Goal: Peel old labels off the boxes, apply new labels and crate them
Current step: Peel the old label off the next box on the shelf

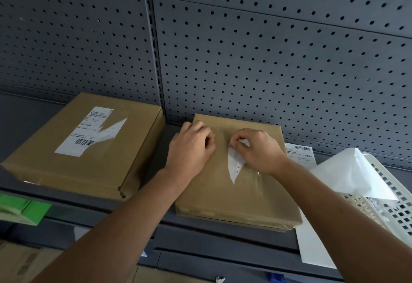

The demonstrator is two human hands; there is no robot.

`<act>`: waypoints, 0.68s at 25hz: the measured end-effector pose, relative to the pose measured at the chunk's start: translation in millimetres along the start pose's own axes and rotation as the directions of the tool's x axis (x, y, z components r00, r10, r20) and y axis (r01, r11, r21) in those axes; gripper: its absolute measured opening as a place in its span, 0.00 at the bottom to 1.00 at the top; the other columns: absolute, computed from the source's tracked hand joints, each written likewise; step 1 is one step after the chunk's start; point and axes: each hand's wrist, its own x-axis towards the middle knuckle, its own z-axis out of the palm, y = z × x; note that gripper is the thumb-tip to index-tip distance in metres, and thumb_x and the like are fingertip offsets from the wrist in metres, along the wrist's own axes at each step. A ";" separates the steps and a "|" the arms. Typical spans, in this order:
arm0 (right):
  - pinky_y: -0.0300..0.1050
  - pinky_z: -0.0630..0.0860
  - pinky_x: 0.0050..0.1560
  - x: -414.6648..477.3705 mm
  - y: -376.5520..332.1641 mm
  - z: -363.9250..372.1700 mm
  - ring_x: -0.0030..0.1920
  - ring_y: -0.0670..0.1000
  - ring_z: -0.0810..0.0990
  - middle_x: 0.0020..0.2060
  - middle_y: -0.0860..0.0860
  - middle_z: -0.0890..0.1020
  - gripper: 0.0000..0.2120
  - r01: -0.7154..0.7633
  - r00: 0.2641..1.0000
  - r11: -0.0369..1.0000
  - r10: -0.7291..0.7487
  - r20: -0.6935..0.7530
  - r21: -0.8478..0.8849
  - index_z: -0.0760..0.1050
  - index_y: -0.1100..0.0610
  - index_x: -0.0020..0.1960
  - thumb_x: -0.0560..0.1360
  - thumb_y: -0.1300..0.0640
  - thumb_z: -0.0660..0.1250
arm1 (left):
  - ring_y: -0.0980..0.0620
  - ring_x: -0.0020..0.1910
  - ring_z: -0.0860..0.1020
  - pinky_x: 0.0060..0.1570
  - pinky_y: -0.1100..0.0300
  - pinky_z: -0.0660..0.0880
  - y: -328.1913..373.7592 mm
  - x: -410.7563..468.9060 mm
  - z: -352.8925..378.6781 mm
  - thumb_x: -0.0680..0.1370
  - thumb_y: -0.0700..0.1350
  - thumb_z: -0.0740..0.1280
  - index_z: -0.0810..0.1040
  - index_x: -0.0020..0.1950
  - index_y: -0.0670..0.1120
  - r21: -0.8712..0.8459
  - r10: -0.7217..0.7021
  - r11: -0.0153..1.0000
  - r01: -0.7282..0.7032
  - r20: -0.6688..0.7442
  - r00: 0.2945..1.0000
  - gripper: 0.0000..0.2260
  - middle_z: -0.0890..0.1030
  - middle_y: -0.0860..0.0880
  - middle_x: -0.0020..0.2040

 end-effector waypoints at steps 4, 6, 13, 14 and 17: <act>0.43 0.77 0.51 -1.2 -0.6 0.9 0.48 0.40 0.79 0.46 0.36 0.82 0.06 -0.027 0.999 0.997 0.030 -0.042 0.075 0.81 0.44 0.46 0.79 0.52 0.65 | 0.53 0.53 0.73 0.43 0.55 0.76 -1.3 1.1 0.3 0.80 0.49 0.67 0.81 0.53 0.49 0.002 0.001 1.000 -0.001 0.008 1.000 0.06 0.77 0.56 0.53; 0.45 0.78 0.50 -1.6 -2.6 5.2 0.48 0.42 0.79 0.46 0.38 0.82 0.06 0.006 0.998 0.999 -0.003 -0.063 0.041 0.81 0.46 0.47 0.79 0.53 0.65 | 0.53 0.53 0.73 0.43 0.55 0.76 -1.8 0.8 -0.1 0.80 0.49 0.67 0.81 0.53 0.50 0.007 -0.002 1.000 0.002 0.013 1.000 0.06 0.77 0.56 0.53; 0.45 0.77 0.51 -2.6 -3.6 3.9 0.49 0.41 0.79 0.46 0.37 0.82 0.08 -0.099 0.995 0.993 0.099 -0.007 0.063 0.80 0.45 0.45 0.79 0.53 0.64 | 0.54 0.53 0.73 0.44 0.55 0.76 0.1 0.6 0.1 0.80 0.49 0.67 0.81 0.53 0.50 -0.001 -0.007 1.000 0.007 0.014 1.000 0.06 0.77 0.56 0.53; 0.45 0.77 0.51 -2.8 -3.8 3.4 0.49 0.41 0.79 0.46 0.36 0.82 0.08 -0.113 0.993 0.989 0.114 -0.014 0.092 0.80 0.45 0.45 0.79 0.53 0.64 | 0.54 0.53 0.73 0.44 0.55 0.76 0.0 1.2 0.3 0.80 0.49 0.67 0.81 0.53 0.50 -0.003 -0.007 1.000 0.007 0.012 1.000 0.06 0.77 0.56 0.53; 0.44 0.76 0.51 -3.4 -6.4 4.1 0.50 0.42 0.79 0.47 0.36 0.82 0.07 -0.117 0.992 0.987 0.122 -0.041 0.106 0.80 0.45 0.47 0.79 0.51 0.64 | 0.54 0.53 0.73 0.43 0.55 0.76 -0.7 1.4 0.0 0.80 0.49 0.67 0.81 0.53 0.50 -0.002 -0.001 1.000 0.001 0.004 1.000 0.06 0.77 0.56 0.53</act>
